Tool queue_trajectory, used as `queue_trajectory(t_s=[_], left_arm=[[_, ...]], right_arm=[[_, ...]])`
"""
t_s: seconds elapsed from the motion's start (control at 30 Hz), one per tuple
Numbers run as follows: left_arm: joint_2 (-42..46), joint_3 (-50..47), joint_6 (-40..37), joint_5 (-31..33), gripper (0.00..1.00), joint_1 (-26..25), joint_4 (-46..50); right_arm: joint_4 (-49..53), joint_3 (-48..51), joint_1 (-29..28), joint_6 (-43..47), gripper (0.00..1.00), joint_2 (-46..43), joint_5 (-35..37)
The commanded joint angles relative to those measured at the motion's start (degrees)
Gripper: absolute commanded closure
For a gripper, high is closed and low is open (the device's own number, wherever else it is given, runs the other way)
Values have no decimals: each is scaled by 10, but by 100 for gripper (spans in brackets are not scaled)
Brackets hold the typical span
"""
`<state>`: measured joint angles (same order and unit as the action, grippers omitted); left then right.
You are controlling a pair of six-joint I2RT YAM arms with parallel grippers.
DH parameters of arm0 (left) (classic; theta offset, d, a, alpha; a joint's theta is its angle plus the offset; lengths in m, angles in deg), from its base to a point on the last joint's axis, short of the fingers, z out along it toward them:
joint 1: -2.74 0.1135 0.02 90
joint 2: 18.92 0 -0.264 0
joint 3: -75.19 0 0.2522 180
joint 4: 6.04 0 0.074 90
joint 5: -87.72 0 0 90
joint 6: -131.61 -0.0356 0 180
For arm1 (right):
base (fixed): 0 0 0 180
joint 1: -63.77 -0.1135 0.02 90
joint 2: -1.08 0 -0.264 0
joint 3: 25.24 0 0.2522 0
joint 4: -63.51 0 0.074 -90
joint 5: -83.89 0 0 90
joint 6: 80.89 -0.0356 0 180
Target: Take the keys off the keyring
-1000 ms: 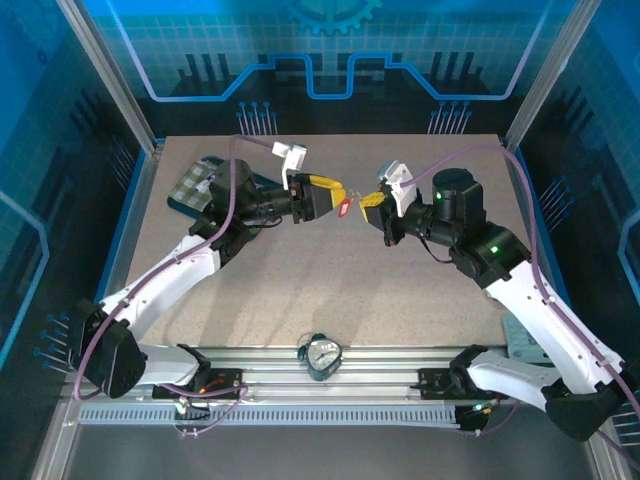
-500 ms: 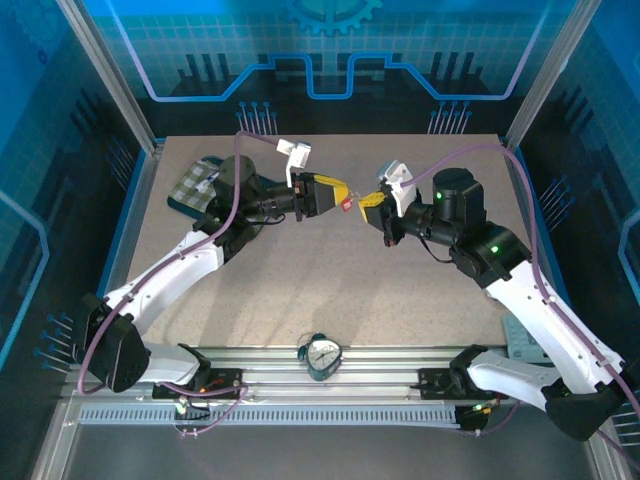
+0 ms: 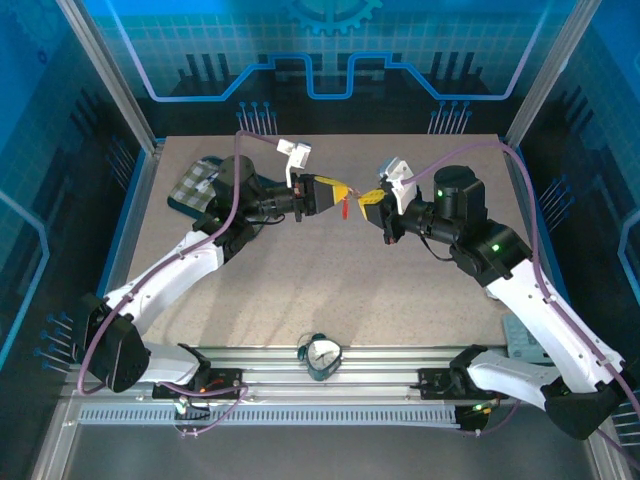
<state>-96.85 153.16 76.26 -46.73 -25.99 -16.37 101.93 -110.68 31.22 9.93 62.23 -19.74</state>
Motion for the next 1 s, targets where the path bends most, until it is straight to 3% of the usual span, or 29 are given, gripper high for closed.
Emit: queue_trajectory(t_s=[0.0,0.3,0.83,0.97], left_arm=[[4,13,3,-12,97,-4,-18],[-5,-10,75,8,100,-1,-111],[-6,-20,122,22,100,-1,-154],[0,-27,110,31,100,0,-138]], right_arm=[[-2,-17,6,-6,100,0,-7],[-103,54,-7,17,100,-52,9],[-204,134,-175,200,100,-78,234],[-192,136,-180,191,100,-78,236]])
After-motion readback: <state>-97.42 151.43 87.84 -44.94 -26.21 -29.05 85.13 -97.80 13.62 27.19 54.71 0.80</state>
